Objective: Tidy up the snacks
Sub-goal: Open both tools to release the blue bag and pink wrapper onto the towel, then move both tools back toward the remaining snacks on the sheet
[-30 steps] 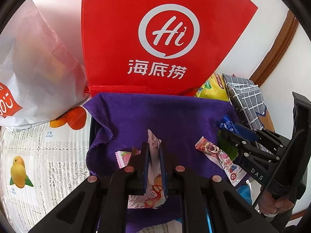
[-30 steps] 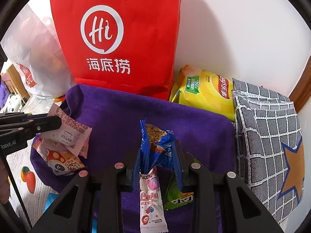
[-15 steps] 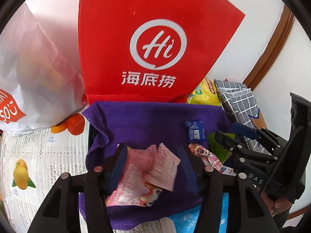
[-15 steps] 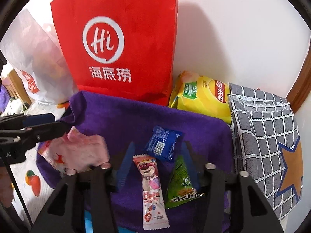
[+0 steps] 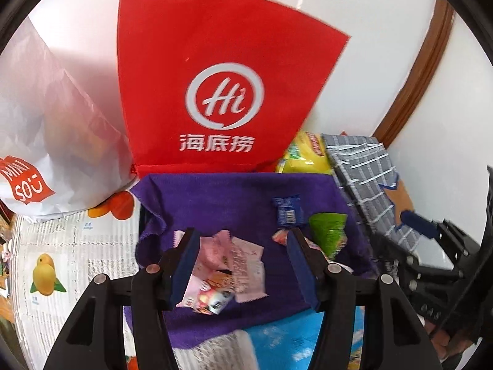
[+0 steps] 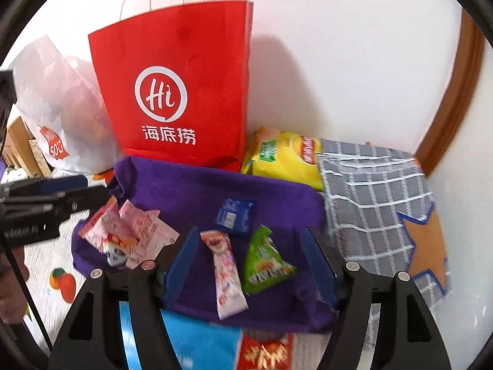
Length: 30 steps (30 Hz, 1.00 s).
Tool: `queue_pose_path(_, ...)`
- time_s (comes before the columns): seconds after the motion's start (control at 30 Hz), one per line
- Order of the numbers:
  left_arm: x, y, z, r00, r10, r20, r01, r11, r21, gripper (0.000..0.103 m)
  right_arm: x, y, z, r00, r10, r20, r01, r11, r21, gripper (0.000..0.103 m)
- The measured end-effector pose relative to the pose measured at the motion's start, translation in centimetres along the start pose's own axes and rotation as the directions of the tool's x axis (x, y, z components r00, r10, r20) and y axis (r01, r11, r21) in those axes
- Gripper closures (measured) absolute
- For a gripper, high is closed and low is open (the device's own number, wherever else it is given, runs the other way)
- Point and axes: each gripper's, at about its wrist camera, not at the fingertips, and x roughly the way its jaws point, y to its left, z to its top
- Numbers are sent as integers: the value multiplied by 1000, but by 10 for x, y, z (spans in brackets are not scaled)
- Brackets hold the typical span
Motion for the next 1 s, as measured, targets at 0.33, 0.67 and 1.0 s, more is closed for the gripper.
queue_pose_path(0.33,-55,-43,-14,996,-42,75,36,996,79,41,-65,-15,-45,1000,-31,0,31,997,71,17)
queue_pose_path(0.67,-93,-57,-63,996,-15,93,6,995,101,41,-117,-31,-89,997,-7,81,-4,991,135,14)
queue_pose_path(1.0,-114,-49,-116,995,26,95,-31,998,53,41,-122,-34,-129,996,52,73,-60,993,105,14)
